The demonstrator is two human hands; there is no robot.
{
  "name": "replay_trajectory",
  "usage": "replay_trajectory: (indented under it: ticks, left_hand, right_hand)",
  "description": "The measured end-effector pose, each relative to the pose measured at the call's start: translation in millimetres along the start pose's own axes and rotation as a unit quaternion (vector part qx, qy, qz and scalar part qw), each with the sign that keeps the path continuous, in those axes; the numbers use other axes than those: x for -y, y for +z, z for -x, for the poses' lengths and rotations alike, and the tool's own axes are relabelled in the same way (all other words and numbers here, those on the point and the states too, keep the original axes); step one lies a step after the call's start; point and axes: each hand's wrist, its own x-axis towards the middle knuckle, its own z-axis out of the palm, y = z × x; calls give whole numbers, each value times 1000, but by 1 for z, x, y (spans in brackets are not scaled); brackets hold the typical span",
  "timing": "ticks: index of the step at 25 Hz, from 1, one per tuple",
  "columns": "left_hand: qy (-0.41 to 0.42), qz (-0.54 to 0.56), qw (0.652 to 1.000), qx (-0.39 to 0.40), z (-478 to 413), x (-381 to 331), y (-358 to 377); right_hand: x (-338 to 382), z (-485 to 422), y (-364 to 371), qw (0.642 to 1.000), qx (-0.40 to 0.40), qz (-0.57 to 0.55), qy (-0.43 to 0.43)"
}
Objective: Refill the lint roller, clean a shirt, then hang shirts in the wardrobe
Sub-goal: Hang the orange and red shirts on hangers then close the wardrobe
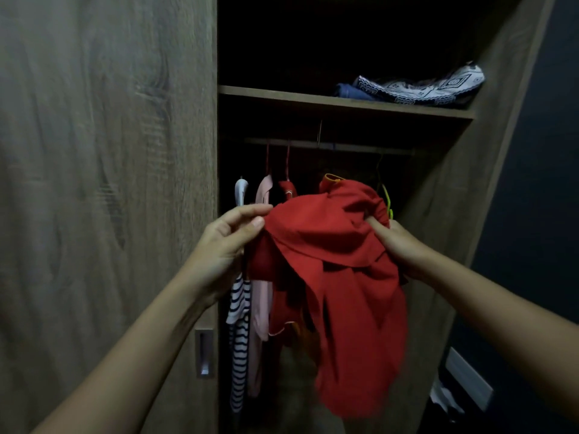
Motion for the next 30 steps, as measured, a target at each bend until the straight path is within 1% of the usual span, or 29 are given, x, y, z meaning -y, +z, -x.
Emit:
replay_trajectory:
  ticks: [1,3,5,6,8,10,12,14,15,16,18,19,20,21,22,23,25,27,30]
  left_hand:
    - [7,-20,1000,3,0,-5,2]
    - [49,-102,993,31,-1,-17,7]
    - [94,-221,967,82,-3,-27,16]
    - [98,-260,953,117,-4,-30,21]
    - [81,-274,941,181,-6,-34,33]
    - [81,-296,931,201,-10,-33,41]
    - [102,-354,915,163,-15,-29,49]
    - [172,-450,873,77,-22,-19,56]
    - [196,-480,855,30,-26,-12,61]
    - [202,-488,849,-8,-30,-4,65]
    - [186,-463,865,-60,-38,10,72]
    - [177,-450,872,-76,-43,16,75]
    - [171,-459,868,-78,-47,21,77]
    - [168,-489,854,-64,-50,28,79]
    - [165,-519,838,-37,-52,35,81]
    - [157,-532,832,-9,-52,42,82]
    - [131,-518,845,23,-49,59,82]
    - [125,-493,861,24,-46,69,82]
    - [118,-501,857,28,-49,74,78]
  right_hand:
    - [-2,1,0,1000,8,1,4]
    - [-4,3,-2,1000,26,11,9]
    - [-10,5,-6,997,50,59,9]
    - [-14,5,-7,994,62,89,13]
    - [-22,6,-10,990,82,113,25]
    - [-25,7,-14,988,105,108,28]
    - [-24,5,-20,984,100,144,16]
    - [-22,3,-28,979,76,186,-13]
    - [-21,3,-32,977,69,200,-28]
    - [-21,4,-33,975,68,209,-41]
    - [-20,12,-29,976,69,198,-59]
    - [-18,18,-25,982,67,162,-65]
    - [-15,25,-20,990,68,107,-66]
    - [-11,31,-15,994,72,54,-66]
    - [-8,37,-12,994,81,23,-68]
    - [-7,41,-10,992,93,28,-79]
    - [-9,48,-7,983,96,114,-107]
    - [-19,50,-5,971,74,192,-118]
    - [-30,50,-3,967,73,215,-114]
